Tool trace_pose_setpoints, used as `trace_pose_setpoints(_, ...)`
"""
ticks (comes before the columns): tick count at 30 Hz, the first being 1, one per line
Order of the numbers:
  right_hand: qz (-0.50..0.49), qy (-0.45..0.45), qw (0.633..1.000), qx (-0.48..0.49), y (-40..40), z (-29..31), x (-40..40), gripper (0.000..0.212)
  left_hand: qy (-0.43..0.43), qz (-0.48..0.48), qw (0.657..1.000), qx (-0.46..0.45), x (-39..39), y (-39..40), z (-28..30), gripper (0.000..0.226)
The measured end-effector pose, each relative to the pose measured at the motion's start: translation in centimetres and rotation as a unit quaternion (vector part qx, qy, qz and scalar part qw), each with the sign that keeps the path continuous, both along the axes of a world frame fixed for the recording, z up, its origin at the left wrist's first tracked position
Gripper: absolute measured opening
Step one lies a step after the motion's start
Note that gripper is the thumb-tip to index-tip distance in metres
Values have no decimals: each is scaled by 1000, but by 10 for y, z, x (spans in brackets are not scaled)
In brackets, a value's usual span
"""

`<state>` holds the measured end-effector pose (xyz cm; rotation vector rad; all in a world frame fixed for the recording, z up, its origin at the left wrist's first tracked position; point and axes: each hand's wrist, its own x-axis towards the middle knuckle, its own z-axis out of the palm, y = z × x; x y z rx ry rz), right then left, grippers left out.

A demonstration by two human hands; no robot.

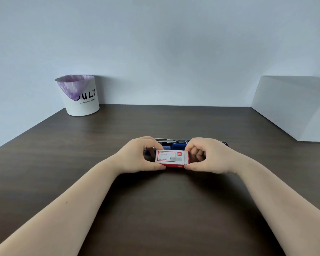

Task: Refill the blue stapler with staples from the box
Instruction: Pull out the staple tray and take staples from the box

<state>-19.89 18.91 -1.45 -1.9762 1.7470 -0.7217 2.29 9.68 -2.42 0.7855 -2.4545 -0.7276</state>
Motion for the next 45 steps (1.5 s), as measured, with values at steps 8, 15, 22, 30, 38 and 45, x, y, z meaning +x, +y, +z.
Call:
trace_pose_setpoints(8, -13, -21, 1000, -14, 3, 3, -11, 28, 24, 17, 999, -24, 11, -4, 7, 30)
trace_pose_setpoints(15, -24, -28, 999, -30, 4, 6, -12, 27, 99, 25, 995, 12, 10, 1, 12, 36)
trace_pose_setpoints(22, -24, 17, 999, 43, 5, 8, -14, 28, 128, -4, 981, 143, 9, 4, 15, 36)
trace_pose_setpoints(30, -27, 65, 995, 77, 6, 9, -20, 28, 54, 20, 982, 182, 11, -2, 8, 30)
trace_pose_setpoints(38, -31, 39, 997, -63, 7, 18, -4, 11, 85, 10, 985, 152, 10, 4, 16, 37)
trace_pose_setpoints(45, 2, 62, 998, -25, 6, 16, 2, 20, 117, -3, 984, 136, 9, 5, 20, 35)
